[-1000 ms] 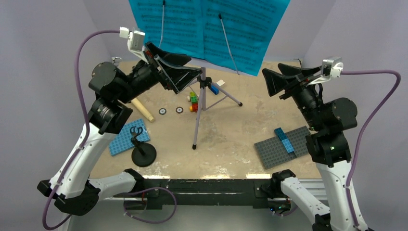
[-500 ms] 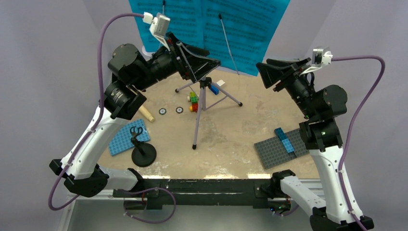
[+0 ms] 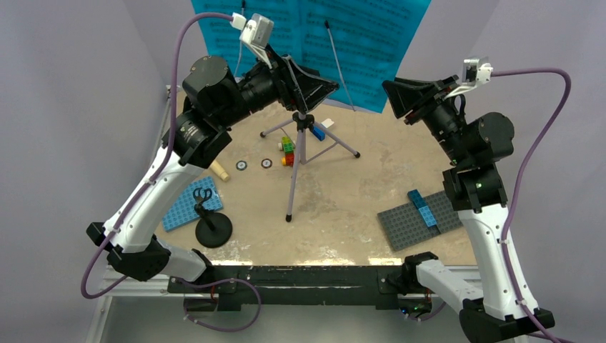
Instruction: Pack up the instrument practice props
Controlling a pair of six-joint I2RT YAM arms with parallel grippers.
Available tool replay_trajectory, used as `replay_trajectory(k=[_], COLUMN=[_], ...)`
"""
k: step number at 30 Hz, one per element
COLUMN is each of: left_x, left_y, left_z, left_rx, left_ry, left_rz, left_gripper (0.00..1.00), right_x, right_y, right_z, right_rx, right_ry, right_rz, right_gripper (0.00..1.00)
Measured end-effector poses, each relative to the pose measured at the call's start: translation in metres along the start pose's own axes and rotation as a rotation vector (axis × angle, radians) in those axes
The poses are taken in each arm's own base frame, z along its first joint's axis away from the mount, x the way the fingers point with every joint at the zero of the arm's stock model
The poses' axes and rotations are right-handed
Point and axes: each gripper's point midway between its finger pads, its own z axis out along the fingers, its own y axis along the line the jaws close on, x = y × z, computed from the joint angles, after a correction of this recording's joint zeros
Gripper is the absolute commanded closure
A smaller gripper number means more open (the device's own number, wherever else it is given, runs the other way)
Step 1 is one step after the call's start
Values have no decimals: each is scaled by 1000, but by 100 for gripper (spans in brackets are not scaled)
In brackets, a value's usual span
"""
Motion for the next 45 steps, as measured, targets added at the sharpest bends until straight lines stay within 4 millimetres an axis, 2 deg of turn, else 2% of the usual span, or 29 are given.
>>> replay_trajectory(k=[8,14,21,25,27,30,33,36,41,45], left_x=[-6,-2,2,3,3,3,4,5,6,5], left_y=[1,6,11,12,13,13,13,14,15,15], left_z=[5,15,24,26,26,26,27,28,29,29], left_rx=[-6,-11,-17,-17,-18,-19,-20,-20,-21,-21], left_ry=[-15,-6,4,5,5,6,7,10,12,11], left_rz=[5,2,-1,-1,-2,-2,-3,-3,-4,-5], left_gripper=[22,22,22,23,23,23,23,23,23,24], right_x=[0,0,0,0,-2,-5,-11,-17,-26,-41], right_y=[-3,-3,-3,-2,-1,2,6,9,12,17], right_z=[2,2,3,3,2,-2,-5,-8,-8,-5], right_rx=[5,5,1,1,-2,-9,-16,-20,-26,-43], right_ry=[1,0,-3,-4,-7,-19,-39,-56,-79,-113], right_rz=[-2,-3,-2,1,-2,-9,-23,-42,-77,-118], right_gripper=[81,99,100,62,52,43,38,37,39,42])
